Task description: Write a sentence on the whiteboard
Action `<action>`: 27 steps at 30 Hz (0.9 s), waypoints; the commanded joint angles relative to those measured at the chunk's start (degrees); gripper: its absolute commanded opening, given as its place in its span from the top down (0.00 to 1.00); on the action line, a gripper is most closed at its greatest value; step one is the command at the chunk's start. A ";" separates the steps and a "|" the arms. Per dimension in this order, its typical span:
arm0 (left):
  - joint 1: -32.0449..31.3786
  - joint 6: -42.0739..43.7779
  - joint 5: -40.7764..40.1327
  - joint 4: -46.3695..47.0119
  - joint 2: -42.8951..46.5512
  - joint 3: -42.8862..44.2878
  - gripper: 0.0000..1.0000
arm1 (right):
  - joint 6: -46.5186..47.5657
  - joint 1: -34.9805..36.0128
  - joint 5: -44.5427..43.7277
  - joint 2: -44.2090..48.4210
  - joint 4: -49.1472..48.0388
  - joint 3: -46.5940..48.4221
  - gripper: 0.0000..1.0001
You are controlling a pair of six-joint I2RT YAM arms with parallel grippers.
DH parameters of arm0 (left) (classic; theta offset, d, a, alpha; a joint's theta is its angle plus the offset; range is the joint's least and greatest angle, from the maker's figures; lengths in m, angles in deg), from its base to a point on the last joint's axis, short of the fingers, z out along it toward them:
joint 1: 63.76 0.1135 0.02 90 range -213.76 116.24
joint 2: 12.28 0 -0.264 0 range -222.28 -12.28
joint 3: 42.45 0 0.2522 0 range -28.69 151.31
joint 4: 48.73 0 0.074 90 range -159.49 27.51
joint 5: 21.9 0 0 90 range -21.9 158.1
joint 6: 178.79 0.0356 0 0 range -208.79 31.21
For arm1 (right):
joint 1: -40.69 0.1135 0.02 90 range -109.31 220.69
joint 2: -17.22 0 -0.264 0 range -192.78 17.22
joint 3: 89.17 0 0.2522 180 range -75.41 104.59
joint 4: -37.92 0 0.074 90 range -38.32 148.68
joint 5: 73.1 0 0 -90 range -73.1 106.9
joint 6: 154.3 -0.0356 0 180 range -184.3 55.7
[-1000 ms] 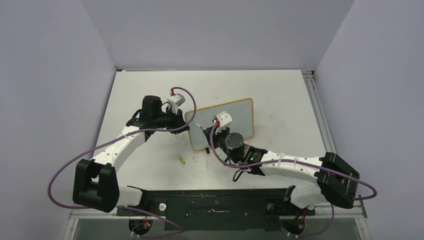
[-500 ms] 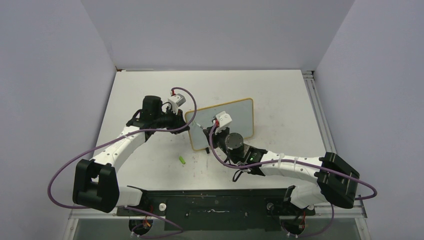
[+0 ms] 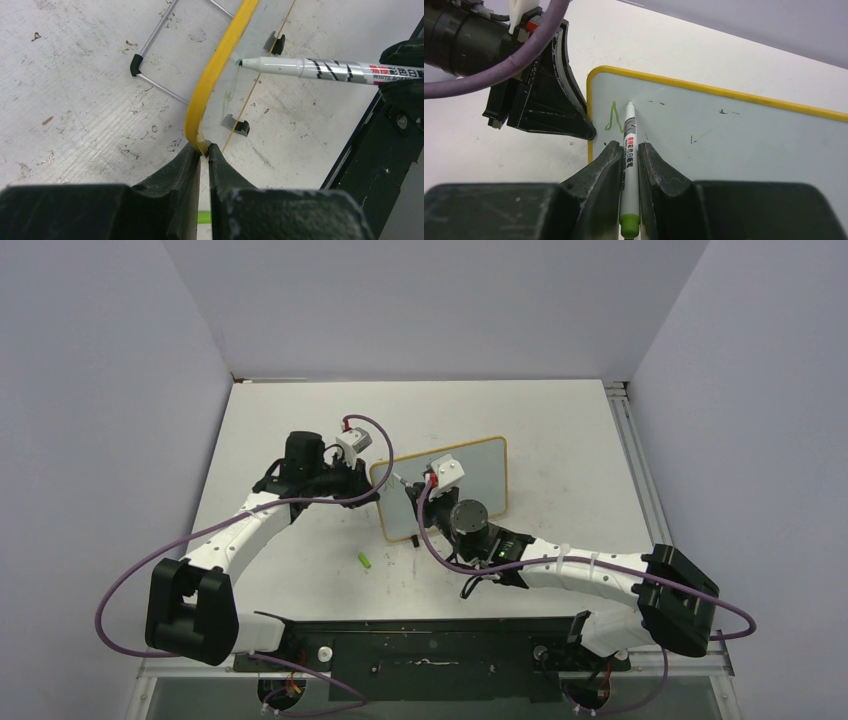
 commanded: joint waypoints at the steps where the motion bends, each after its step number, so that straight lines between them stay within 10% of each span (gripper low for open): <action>1: -1.00 0.43 1.08 -1.48 1.02 2.03 1.00 | 1.92 -0.67 -2.52 -0.24 -3.45 3.02 0.95; 27: -1.02 0.05 -0.04 -2.05 0.51 2.52 1.00 | -1.28 0.11 3.55 5.58 -2.36 -3.49 0.95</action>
